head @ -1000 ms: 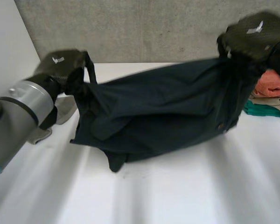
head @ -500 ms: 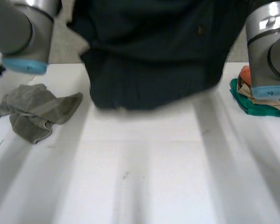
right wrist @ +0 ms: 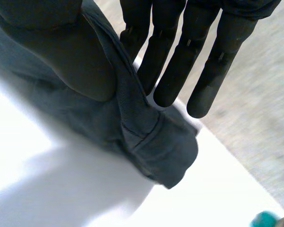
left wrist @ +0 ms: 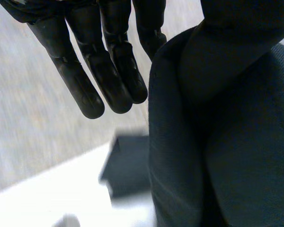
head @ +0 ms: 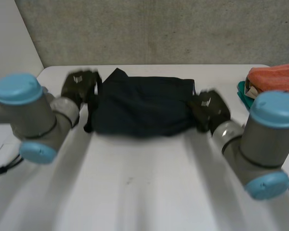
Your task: Fold the laundry.
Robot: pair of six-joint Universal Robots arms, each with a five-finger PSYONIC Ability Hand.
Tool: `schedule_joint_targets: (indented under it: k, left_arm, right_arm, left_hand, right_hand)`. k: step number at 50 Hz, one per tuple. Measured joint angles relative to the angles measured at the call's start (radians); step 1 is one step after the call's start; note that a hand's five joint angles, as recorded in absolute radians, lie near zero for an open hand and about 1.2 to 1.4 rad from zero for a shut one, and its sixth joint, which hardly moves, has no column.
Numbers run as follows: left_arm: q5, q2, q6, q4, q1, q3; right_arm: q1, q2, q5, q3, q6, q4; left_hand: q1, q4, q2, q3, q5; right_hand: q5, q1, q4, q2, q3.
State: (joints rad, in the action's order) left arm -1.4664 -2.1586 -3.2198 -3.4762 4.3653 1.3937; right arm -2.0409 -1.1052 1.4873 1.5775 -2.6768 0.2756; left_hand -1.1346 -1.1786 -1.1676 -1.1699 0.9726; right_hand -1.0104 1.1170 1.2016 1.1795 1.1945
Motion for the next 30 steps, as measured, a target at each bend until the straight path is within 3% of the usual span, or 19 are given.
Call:
schedule_joint_targets:
  k: [2, 3, 5, 6, 22, 30]
  left_arm:
    - [-0.002, -0.012, -0.044, 0.013, 0.005, 0.043]
    - [-0.003, -0.015, -0.062, 0.017, 0.007, 0.058]
    - [-0.004, -0.012, -0.107, 0.026, 0.011, 0.090]
    - [-0.003, -0.003, -0.133, 0.030, 0.013, 0.109]
    - [0.009, 0.408, -0.242, 0.016, -0.027, 0.429]
    - [0.009, 0.436, -0.316, 0.018, -0.054, 0.582]
  right_arm:
    - [-0.006, 0.019, -0.002, 0.030, 0.002, -0.002]
    - [-0.007, 0.022, -0.002, 0.037, 0.003, -0.001]
    - [-0.009, 0.029, -0.002, 0.050, 0.003, -0.001]
    - [-0.010, 0.030, -0.002, 0.055, 0.003, 0.000]
    - [-0.006, 0.017, 0.011, 0.062, -0.010, 0.005]
    - [-0.010, 0.016, 0.012, 0.063, -0.011, 0.006]
  left_hand:
    - [0.316, 0.307, 0.313, 0.297, -0.281]
    - [0.316, 0.307, 0.313, 0.297, -0.281]
    - [0.603, 0.601, 0.587, 0.585, -0.573]
    - [0.636, 0.658, 0.641, 0.641, -0.631]
    - [0.616, 0.662, 0.650, 0.651, -0.627]
    - [0.554, 0.598, 0.594, 0.596, -0.565]
  right_hand:
    - [0.000, 0.000, 0.000, 0.000, 0.000]
    - [0.000, 0.000, 0.000, 0.000, 0.002]
    - [0.000, 0.000, 0.000, 0.000, 0.007]
    - [0.000, 0.000, 0.000, 0.000, 0.008]
    - [0.000, 0.000, 0.000, 0.000, 0.009]
    - [0.000, 0.000, 0.000, 0.000, 0.009]
